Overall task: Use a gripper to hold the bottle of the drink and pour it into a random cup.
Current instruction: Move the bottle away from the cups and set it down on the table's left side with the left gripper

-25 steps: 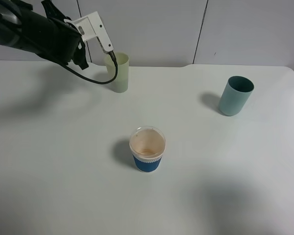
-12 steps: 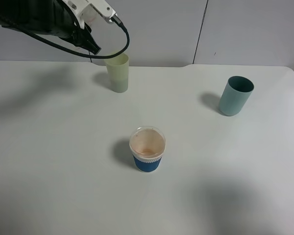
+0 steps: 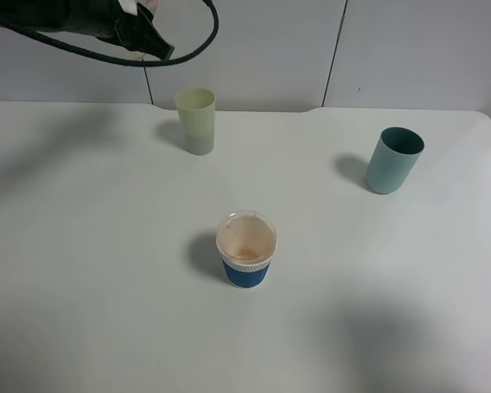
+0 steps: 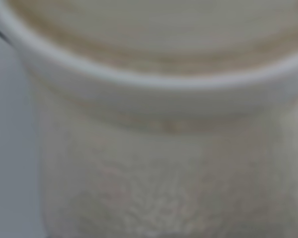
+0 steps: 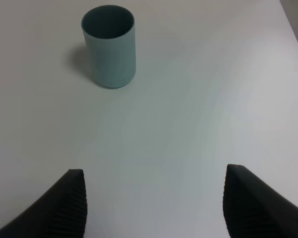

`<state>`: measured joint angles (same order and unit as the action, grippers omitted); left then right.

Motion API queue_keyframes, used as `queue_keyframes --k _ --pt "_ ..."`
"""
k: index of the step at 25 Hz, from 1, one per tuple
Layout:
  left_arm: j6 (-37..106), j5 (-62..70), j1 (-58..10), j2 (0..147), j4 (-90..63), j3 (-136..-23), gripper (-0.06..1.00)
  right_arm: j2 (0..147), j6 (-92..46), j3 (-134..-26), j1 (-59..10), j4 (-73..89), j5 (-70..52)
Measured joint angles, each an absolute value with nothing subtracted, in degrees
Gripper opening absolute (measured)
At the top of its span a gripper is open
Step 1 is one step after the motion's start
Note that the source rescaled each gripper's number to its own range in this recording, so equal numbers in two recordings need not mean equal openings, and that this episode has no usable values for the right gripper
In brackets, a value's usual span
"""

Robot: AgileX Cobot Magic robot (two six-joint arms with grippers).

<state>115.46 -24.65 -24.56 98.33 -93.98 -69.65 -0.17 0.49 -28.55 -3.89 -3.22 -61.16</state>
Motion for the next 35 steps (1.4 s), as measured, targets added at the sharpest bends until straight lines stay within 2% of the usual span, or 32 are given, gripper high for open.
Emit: queue_keyframes --k 10,16,20,26,35 --pt "61.5 -13.5 -24.6 96.3 -51.0 -69.5 0.0 -0.2 0.5 -28.6 -3.9 -3.2 -61.2" --pt "35.4 -8.7 -23.7 96.3 -25.1 -65.5 0.0 -0.2 0.5 -28.6 -3.9 -3.2 -61.2" --pt "20.4 -8.5 -20.8 96.3 -14.7 -60.9 0.0 -0.2 0.5 -28.6 -3.9 -3.2 -61.2" --pt "9.6 -9.8 -16.4 96.3 -7.1 -52.5 0.0 -0.2 0.5 -28.6 -3.9 -3.2 -61.2" --pt "8.7 -27.7 -13.9 96.3 -5.7 -37.6 0.0 -0.2 0.5 -28.6 -3.9 -3.2 -61.2"
